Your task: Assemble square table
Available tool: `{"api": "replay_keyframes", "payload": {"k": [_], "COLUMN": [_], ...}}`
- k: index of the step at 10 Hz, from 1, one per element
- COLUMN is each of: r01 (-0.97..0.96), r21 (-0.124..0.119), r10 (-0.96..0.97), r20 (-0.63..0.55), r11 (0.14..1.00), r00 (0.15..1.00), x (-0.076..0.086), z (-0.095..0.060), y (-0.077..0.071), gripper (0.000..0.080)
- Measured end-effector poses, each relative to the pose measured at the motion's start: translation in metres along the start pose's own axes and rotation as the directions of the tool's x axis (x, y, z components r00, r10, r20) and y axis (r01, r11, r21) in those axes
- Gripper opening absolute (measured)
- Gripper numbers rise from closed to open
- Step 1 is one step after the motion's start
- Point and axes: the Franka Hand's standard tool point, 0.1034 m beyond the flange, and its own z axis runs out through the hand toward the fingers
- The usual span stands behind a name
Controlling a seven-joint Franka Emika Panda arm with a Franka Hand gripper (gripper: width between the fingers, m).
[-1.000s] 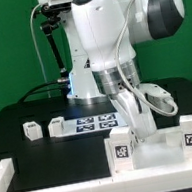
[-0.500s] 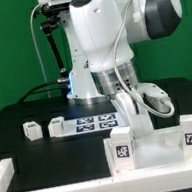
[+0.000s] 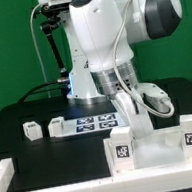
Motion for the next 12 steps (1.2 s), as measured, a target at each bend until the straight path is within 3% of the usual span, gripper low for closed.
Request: {"api": "replay_keyframes", "payload": {"k": [2,6,7,10,12], "r01": [0.007,0.254,0.372,0.507,0.700], "r21": [0.000,0.004,-0.015,-0.021,-0.048], "r10": [-0.007,-0.254,-0.372,-0.507,-0.701], "r20": [0.000,-0.044,-0.053,-0.066,-0.095], "r11": [1.000,0.967,0.928,0.862,0.713], "r00": [1.000,0.966,0.927,0.859,0.707], "x": [0.001,0.038,0.048,0.061,0.081], "z": [0.000,-0.009,-0.009,-0.012,-0.017], "y": [0.000,0.016,0.019,0.019,0.012], "gripper": [0.0067,0.0067,0.0067,0.0067,0.0067]}}
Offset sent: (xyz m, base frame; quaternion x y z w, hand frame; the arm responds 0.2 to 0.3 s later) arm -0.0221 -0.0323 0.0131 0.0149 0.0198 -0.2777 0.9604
